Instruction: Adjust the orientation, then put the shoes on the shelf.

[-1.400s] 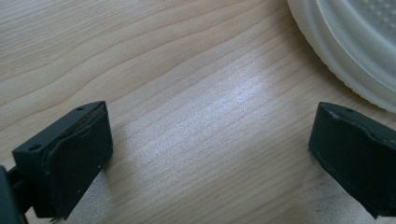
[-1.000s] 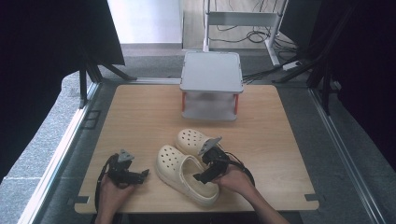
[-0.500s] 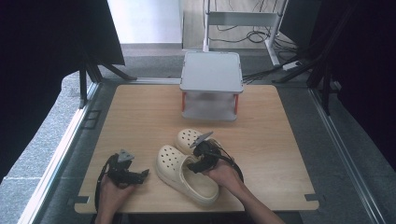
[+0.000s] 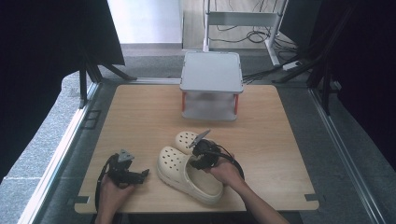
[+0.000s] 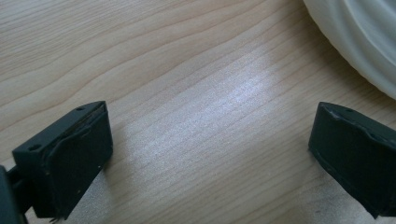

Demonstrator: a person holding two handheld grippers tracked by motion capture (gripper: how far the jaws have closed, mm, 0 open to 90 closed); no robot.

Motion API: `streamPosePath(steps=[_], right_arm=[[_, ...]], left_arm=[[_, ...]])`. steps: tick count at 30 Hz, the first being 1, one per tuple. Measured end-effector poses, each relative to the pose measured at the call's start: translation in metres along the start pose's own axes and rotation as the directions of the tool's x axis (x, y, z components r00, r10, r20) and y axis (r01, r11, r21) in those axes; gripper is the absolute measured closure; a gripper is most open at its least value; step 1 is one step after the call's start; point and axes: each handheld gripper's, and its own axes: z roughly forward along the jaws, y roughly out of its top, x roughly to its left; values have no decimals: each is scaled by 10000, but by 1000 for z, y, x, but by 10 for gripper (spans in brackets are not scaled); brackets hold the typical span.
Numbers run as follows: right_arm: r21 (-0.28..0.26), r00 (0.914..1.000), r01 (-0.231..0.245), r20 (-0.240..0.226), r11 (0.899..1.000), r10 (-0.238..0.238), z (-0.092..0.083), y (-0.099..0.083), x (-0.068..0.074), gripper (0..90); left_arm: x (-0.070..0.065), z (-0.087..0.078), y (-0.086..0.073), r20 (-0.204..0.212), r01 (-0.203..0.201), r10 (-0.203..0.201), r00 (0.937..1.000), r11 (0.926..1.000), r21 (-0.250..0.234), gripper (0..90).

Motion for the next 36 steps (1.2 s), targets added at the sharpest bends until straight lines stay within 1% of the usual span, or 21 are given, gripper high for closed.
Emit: streamPosePath(steps=[5, 9, 13, 18, 22, 25, 30, 35, 36], right_arm=[[-145, 9999, 72, -126, 9999, -74, -7, -2, 1, 660], [-197, 9999, 32, -103, 9998, -34, -15, 0, 2, 660], [-334, 9997, -205, -114, 9992, 202, -24, 0, -1, 659], [-377, 9995, -321, 46, 9988, 323, -35, 1, -6, 658], [-524, 9986, -522, 35, 9973, 524, -44, 2, -12, 658], [-593, 9973, -717, 97, 9957, 724, -50, 4, -16, 658], [-702, 9950, -906, 366, 9934, 934, -63, 9, -22, 657], [-938, 9899, -1261, 535, 9876, 1314, -77, 15, -30, 657], [-938, 9899, -1261, 535, 9876, 1314, -77, 15, -30, 657]], left_arm=[[0, 0, 0, 1, 6, -6, 10000, 10000, -1, 0], [0, 0, 0, 0, 0, 0, 10000, 10000, -1, 0], [0, 0, 0, -1, -23, 23, 10000, 10000, 1, 0], [0, 0, 0, -3, -27, 27, 10000, 10000, -1, 0], [0, 0, 0, -3, -20, 20, 10000, 10000, -9, 0], [0, 0, 0, -3, -23, 23, 10000, 10000, -5, 0], [0, 0, 0, 4, -29, 29, 10000, 10000, 12, 0], [0, 0, 0, 3, -28, 28, 10000, 10000, 9, 0], [0, 0, 0, 3, -28, 28, 10000, 10000, 9, 0]])
